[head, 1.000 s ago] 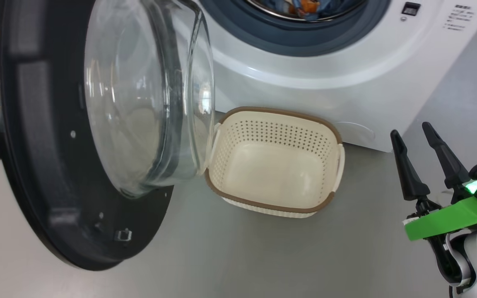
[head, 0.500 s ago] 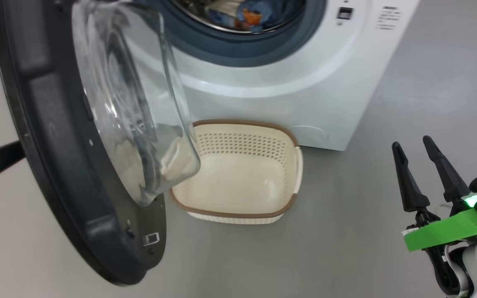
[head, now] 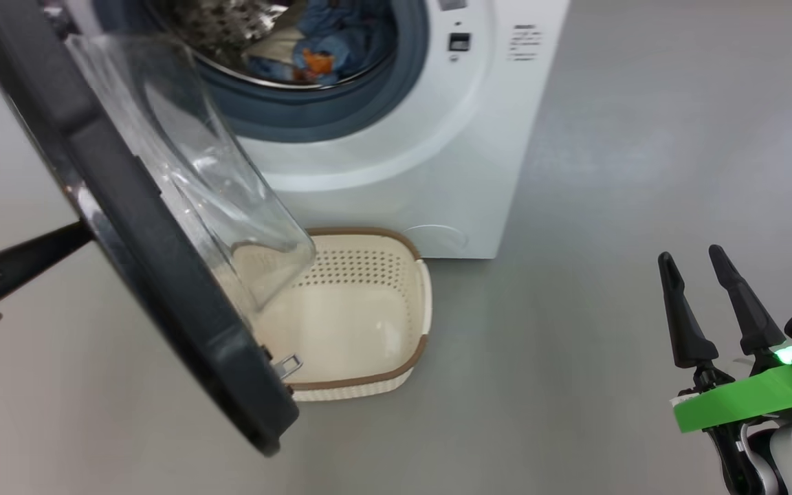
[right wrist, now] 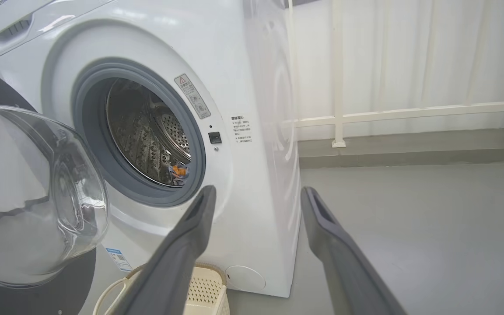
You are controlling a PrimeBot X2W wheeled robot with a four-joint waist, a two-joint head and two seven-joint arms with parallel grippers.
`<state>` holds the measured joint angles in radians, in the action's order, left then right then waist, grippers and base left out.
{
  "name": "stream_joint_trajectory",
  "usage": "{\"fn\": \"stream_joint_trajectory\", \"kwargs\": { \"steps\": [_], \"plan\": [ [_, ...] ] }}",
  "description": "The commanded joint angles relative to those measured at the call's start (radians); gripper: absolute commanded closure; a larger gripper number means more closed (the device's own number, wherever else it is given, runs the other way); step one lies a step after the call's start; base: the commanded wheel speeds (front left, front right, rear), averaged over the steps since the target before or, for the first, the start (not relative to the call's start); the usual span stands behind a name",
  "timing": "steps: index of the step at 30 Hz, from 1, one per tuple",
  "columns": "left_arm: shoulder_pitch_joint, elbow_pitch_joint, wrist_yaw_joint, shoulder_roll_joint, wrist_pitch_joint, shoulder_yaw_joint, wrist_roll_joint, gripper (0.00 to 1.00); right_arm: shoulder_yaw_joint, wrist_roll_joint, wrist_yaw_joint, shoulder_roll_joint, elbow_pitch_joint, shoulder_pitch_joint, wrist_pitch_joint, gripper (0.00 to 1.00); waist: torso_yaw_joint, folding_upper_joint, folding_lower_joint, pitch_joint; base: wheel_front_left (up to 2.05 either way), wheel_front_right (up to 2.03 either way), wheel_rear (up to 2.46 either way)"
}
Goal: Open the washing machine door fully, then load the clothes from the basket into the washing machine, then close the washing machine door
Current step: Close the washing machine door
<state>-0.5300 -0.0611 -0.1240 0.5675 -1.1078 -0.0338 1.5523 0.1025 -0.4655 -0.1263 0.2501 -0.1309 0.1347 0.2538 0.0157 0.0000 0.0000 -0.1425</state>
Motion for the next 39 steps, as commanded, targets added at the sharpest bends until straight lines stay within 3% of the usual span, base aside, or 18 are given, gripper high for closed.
{"fn": "stream_joint_trajectory", "kwargs": {
  "steps": [1, 12, 24, 31, 39],
  "plan": [
    [-0.056, 0.026, -0.007, 0.034, 0.012, -0.034, -0.015, 1.00, 0.015, 0.008, -0.004, 0.007, 0.027, 0.000, 0.008, 0.00, -0.043, 0.0000, 0.0000, 0.017, 0.00, 0.00, 0.00],
    [-0.082, -0.004, -0.007, 0.019, 0.097, -0.005, -0.077, 1.00, 0.003, 0.007, -0.004, -0.006, 0.032, -0.014, 0.008, 0.00, -0.144, 0.0000, 0.0000, 0.021, 0.00, 0.00, 0.00],
    [-0.112, -0.047, -0.007, 0.001, 0.212, 0.034, -0.137, 1.00, 0.000, 0.006, -0.004, -0.014, 0.033, -0.020, 0.008, 0.00, -0.209, 0.0000, 0.0000, 0.022, 0.00, 0.00, 0.00],
    [-0.119, -0.055, -0.007, 0.006, 0.259, 0.051, -0.140, 1.00, -0.007, 0.008, -0.004, -0.018, 0.034, -0.024, 0.008, 0.00, -0.211, 0.0000, 0.0000, 0.022, 0.00, 0.00, 0.00],
    [-0.076, -0.039, -0.007, 0.023, 0.305, 0.063, -0.134, 1.00, -0.007, 0.008, -0.004, -0.016, 0.033, -0.026, 0.008, 0.00, -0.152, 0.0000, 0.0000, 0.024, 0.00, 0.00, 0.00]
  ]
}}
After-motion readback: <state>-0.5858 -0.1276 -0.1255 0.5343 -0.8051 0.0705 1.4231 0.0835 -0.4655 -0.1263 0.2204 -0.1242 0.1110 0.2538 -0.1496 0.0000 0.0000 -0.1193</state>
